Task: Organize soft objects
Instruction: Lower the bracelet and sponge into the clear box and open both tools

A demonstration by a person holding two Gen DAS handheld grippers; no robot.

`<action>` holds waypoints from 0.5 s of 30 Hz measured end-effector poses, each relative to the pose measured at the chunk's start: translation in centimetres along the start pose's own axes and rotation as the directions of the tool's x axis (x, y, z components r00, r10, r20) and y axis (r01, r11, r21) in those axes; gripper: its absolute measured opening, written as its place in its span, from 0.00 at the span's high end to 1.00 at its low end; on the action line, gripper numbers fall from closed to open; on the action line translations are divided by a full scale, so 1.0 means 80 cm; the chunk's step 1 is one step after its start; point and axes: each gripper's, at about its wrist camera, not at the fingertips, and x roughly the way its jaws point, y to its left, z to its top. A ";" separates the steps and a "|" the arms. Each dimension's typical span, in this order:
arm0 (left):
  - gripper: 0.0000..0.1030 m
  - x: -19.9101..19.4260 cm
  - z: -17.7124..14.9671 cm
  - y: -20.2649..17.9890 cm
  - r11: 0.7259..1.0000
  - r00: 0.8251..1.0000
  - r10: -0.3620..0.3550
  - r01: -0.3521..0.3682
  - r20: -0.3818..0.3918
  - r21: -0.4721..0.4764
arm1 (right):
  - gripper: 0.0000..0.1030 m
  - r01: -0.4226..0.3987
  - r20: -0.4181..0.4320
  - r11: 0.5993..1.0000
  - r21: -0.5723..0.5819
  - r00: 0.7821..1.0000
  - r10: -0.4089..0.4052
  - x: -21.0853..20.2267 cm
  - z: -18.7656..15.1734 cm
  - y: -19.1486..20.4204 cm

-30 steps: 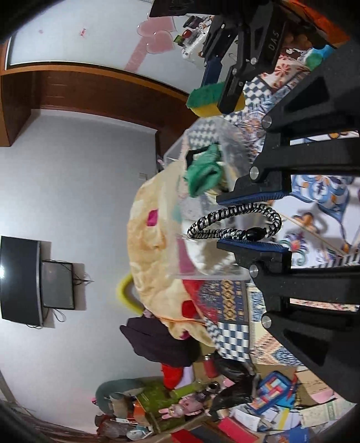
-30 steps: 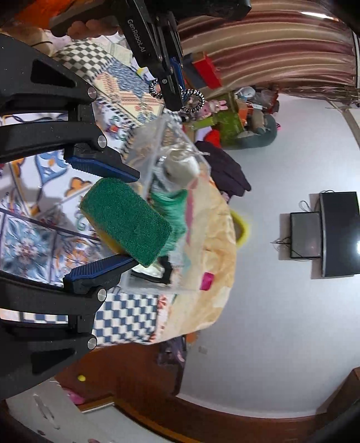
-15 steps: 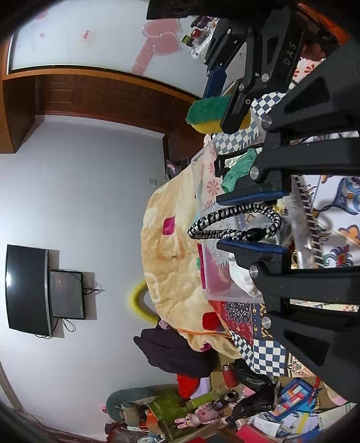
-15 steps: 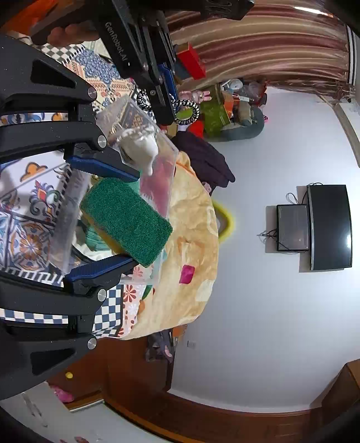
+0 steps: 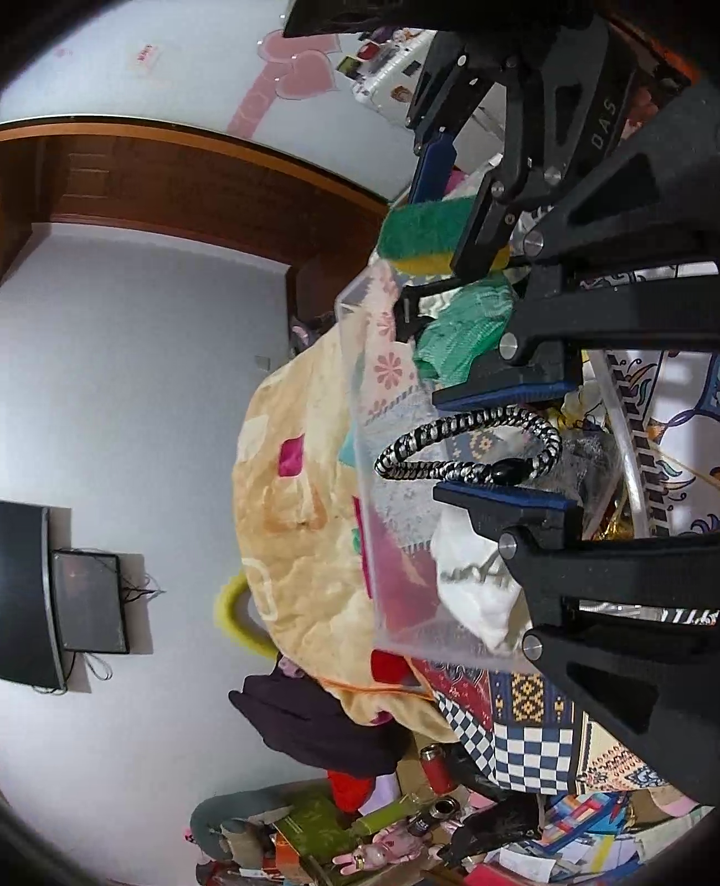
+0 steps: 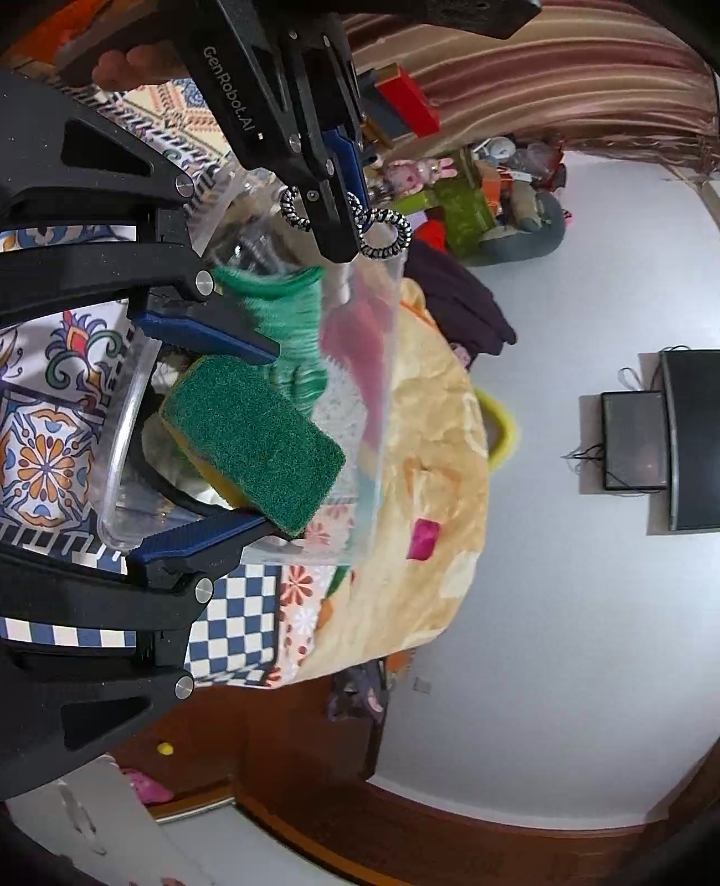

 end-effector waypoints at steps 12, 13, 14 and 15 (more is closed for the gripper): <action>0.48 0.013 -0.014 -0.003 1.000 1.000 -0.008 0.009 -0.024 0.018 | 0.40 0.028 -0.042 0.999 -0.041 0.999 -0.029 0.011 -0.008 0.005; 0.47 0.011 -0.015 -0.003 1.000 1.000 -0.012 0.012 -0.022 0.016 | 0.37 0.030 -0.039 0.999 -0.045 0.999 -0.032 0.010 -0.007 0.005; 0.47 0.009 -0.015 -0.002 1.000 1.000 -0.015 0.015 -0.020 0.014 | 0.37 0.029 -0.035 0.998 -0.049 0.999 -0.031 0.007 -0.007 0.005; 0.47 0.007 -0.015 -0.002 1.000 1.000 -0.016 0.016 -0.019 0.014 | 0.37 0.028 -0.034 0.998 -0.051 0.999 -0.030 0.006 -0.007 0.004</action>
